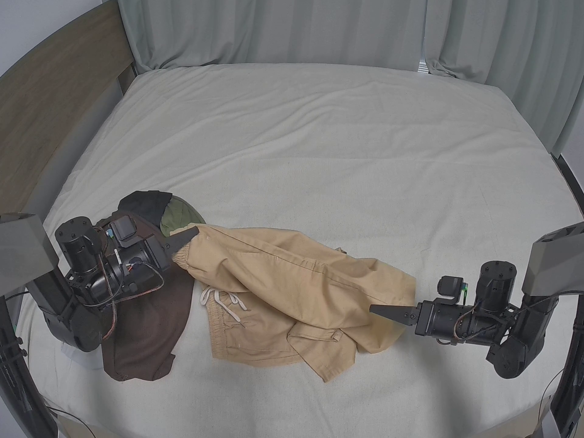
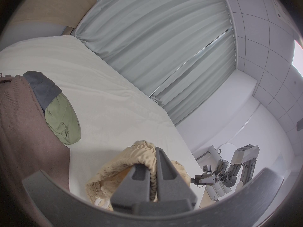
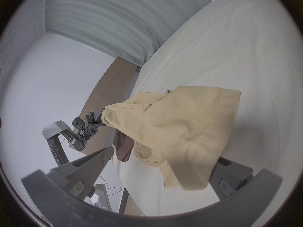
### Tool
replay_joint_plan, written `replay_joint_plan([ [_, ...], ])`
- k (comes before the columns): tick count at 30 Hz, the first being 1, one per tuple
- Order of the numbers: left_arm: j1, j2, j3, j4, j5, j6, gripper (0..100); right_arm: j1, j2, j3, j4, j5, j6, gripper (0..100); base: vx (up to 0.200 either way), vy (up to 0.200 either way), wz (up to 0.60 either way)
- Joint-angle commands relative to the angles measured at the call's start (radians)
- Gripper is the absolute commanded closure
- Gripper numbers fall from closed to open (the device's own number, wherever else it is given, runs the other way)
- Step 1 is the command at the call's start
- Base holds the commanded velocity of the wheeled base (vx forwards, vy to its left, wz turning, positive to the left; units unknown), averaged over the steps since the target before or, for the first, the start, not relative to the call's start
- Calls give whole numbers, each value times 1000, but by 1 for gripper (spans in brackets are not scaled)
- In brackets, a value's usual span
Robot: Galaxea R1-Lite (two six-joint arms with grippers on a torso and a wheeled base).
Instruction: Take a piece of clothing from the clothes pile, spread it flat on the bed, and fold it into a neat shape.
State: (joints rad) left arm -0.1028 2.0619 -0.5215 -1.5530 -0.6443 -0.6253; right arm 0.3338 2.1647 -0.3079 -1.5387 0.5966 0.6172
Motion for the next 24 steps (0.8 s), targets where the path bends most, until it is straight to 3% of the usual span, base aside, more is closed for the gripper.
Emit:
replay_joint_plan([
  [1,-2,1,0,-4,0,-1,100,17,4,-16,-1,0,2,0,0,0,0],
  [4,0,1,-2,-4,0,-1,100,21,7,-16,-1,0,2,0,0,0,0],
  [5,0,1,-2,-4,0,-1,100,21,7,-16,-1,0,2,100,0,0,0],
  [17,0,9,-6,-4,0,-1,100,13,-3,-33,-3,-3,2,100,0,0,0],
  [24,-25,-32,0,-2,0,-4,100,17,-149,-23,-1,-9,21,100,0,0,0],
])
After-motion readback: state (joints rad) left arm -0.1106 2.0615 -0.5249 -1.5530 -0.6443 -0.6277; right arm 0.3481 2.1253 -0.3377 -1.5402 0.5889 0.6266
